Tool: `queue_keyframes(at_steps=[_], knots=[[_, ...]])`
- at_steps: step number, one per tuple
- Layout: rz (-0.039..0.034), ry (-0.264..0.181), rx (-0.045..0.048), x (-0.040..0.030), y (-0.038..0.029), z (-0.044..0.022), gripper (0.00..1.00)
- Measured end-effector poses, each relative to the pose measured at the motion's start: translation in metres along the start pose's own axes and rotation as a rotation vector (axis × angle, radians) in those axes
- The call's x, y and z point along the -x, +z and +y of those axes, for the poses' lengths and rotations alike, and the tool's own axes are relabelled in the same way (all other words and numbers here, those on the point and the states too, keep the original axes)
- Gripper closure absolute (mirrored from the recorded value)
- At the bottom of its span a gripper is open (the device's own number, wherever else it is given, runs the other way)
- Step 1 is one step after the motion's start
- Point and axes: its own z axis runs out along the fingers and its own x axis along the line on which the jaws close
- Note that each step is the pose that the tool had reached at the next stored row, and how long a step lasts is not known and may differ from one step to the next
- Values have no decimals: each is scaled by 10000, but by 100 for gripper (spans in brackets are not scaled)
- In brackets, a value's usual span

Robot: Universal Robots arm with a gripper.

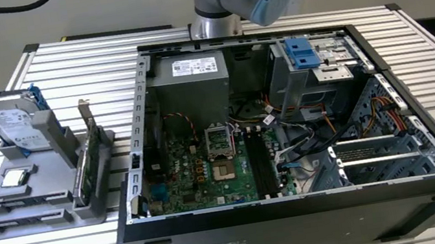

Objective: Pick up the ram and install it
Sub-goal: 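Reach for the ram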

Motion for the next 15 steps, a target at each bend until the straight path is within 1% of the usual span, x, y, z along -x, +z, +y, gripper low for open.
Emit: queue_keyframes(at_steps=[15], knots=[[0,0,0,-15,-5,-108,100]])
